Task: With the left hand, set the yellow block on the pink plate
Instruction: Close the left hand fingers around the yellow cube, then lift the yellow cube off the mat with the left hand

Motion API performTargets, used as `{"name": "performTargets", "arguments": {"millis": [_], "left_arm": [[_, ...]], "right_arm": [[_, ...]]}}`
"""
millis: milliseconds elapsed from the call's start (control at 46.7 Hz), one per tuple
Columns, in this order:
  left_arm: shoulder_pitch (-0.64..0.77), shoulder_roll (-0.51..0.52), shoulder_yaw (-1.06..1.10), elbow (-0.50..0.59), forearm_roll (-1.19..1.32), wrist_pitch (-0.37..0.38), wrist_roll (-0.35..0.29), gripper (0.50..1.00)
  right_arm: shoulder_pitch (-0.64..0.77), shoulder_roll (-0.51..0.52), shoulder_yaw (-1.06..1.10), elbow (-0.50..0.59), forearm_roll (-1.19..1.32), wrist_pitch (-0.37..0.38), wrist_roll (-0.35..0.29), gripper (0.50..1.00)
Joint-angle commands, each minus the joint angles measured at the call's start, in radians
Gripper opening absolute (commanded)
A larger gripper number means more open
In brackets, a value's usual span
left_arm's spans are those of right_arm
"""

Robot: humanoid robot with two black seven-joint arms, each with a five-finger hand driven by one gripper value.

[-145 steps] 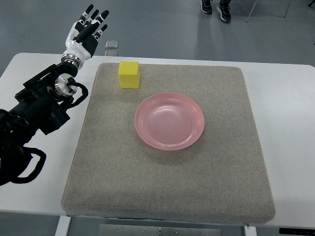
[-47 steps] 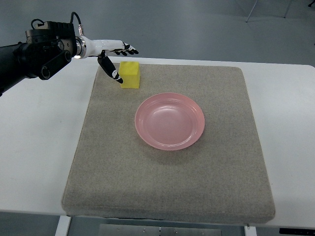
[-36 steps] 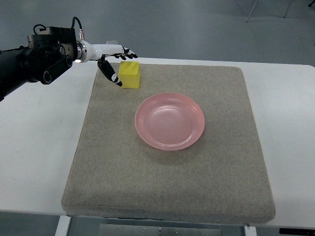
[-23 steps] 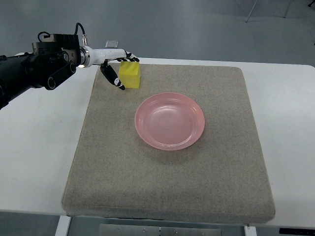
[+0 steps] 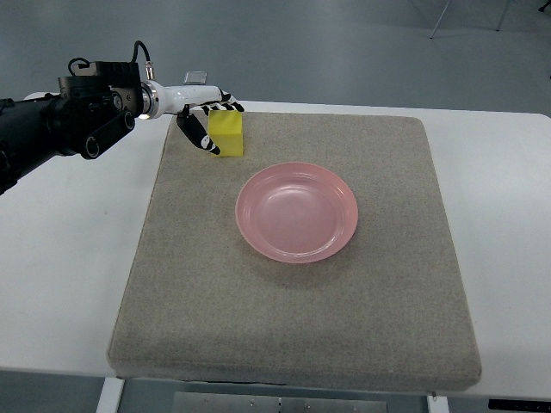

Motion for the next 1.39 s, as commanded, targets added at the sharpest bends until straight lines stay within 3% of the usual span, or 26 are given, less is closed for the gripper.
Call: {"name": "performTargets", "arguments": {"millis": [0, 278, 813, 1049, 1198, 1370], "left_arm": [[0.002, 0.000, 0.000, 0.005, 0.000, 0.001, 0.000, 0.724], [0.008, 0.002, 0.000, 0.005, 0.000, -0.001, 0.000, 0.500], [-0.020, 0.017, -0.011, 0.009, -0.023, -0.016, -0.001, 0.500], [-0.047, 0.015, -0.012, 0.084, -0.025, -0.022, -0.003, 0.500], [-0.064, 0.015, -0.018, 0.057, -0.023, -0.027, -0.003, 0.500], [-0.103, 0.034, -0.047, -0.069, -0.020, -0.025, -0.003, 0.500]], "right_arm": [[0.000, 0.000, 0.000, 0.000, 0.000, 0.001, 0.000, 0.924], [-0.001, 0.000, 0.000, 0.000, 0.000, 0.001, -0.001, 0.924], [0.000, 0.000, 0.000, 0.000, 0.000, 0.001, -0.001, 0.924], [0.000, 0.000, 0.000, 0.000, 0.000, 0.000, -0.001, 0.924], [0.000, 0.000, 0.000, 0.000, 0.000, 0.001, 0.000, 0.924], [0.000, 0.000, 0.000, 0.000, 0.000, 0.001, 0.000, 0.924]]}}
